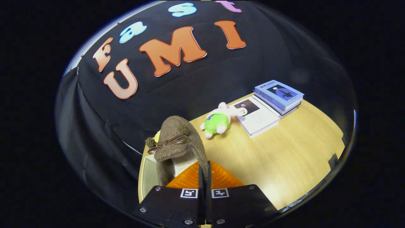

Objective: Open the storage box then place both shoes into the box .Put the left shoe in first, then the right shoe, with the right side of both shoes facing outward in a uniform manner.

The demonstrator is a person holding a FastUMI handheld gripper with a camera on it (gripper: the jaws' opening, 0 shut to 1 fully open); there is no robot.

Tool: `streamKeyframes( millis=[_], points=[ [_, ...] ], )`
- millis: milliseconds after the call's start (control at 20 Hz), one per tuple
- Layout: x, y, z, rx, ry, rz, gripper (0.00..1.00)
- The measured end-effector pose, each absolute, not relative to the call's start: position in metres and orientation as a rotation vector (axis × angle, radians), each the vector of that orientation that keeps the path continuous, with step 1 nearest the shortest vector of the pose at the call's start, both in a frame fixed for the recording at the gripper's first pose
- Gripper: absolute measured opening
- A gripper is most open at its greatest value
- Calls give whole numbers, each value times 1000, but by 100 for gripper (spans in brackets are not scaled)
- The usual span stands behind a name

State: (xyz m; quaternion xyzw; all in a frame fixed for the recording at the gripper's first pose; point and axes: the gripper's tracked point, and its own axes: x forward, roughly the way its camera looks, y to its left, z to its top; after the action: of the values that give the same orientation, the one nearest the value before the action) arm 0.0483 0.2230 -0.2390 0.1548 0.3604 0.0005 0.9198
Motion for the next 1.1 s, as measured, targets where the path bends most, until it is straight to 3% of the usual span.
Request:
streamKeyframes(
  millis=[300, 650, 700, 800, 1050, 1100],
  points=[
    [37, 290, -265, 273, 784, 41, 2],
    [24, 294, -308, 269, 846, -3, 5],
    [24, 295, -304, 286, 840, 5, 9],
    [30, 290, -292, 276, 805, 12, 29],
    [40, 268, -269, 246, 757, 14, 94],
    [43, 263, -265, 235, 748, 11, 98]
  ],
)
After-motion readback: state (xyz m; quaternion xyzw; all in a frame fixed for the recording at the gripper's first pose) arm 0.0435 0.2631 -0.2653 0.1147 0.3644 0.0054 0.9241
